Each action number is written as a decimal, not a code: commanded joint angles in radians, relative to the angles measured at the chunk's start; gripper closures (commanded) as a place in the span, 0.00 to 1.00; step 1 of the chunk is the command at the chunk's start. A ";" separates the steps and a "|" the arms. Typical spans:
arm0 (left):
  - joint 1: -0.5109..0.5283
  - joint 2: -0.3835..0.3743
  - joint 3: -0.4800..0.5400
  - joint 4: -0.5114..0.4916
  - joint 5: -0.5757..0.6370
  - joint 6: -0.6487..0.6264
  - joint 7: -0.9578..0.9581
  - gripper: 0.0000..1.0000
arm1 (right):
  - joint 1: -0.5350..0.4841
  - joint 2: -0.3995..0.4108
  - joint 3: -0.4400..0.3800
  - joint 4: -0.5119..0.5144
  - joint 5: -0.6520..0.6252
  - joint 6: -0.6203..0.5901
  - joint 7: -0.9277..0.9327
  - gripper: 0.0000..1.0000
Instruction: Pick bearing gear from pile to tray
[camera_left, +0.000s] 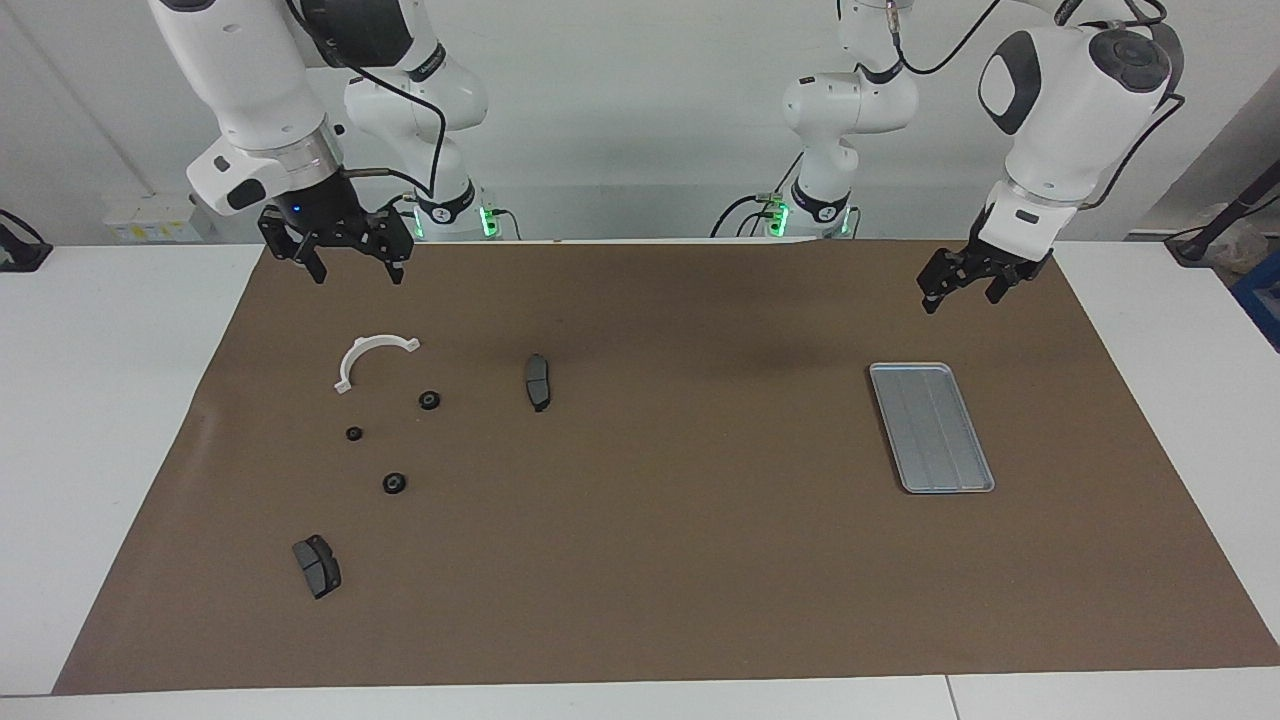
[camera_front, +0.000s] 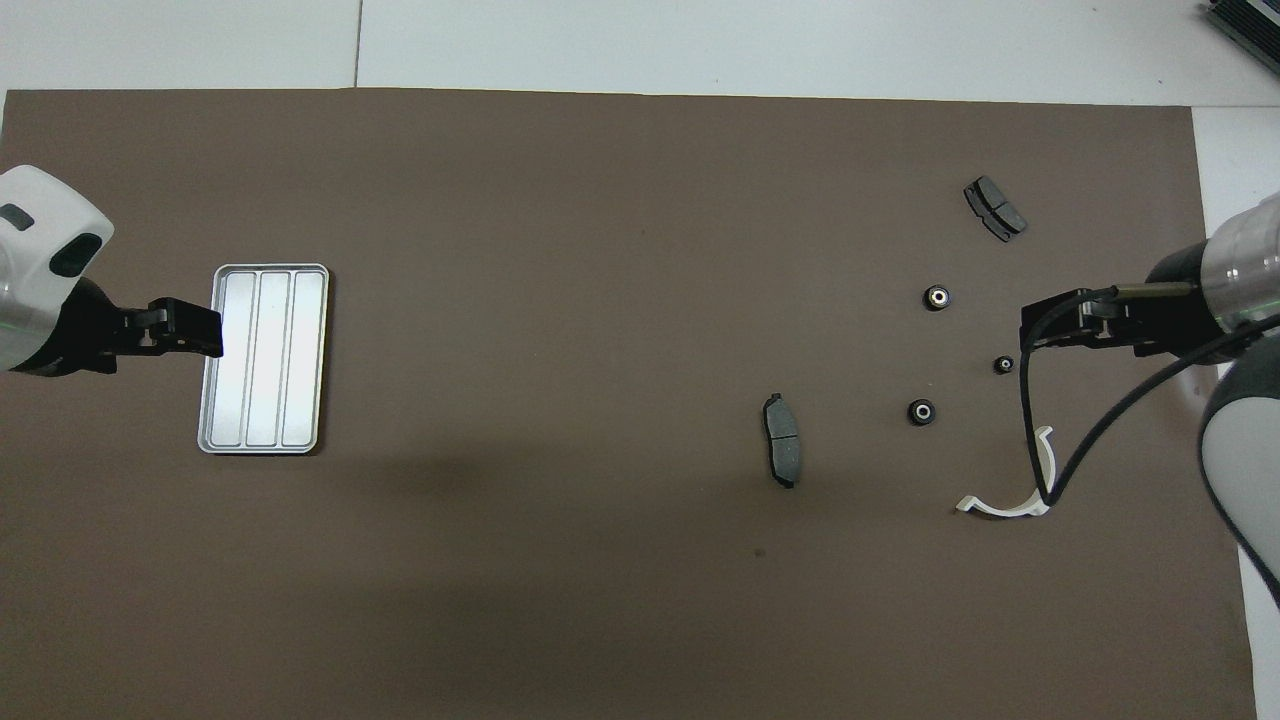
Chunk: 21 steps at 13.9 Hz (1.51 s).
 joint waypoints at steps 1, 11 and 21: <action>-0.002 -0.003 0.001 -0.002 0.007 -0.009 0.009 0.00 | -0.004 -0.026 0.001 -0.025 0.017 -0.011 -0.026 0.00; -0.002 -0.003 0.001 -0.002 0.007 -0.008 0.009 0.00 | -0.033 -0.061 0.001 -0.129 0.018 0.084 -0.040 0.00; -0.002 -0.003 0.001 -0.002 0.007 -0.008 0.009 0.00 | -0.052 -0.071 -0.001 -0.436 0.018 0.413 -0.100 0.00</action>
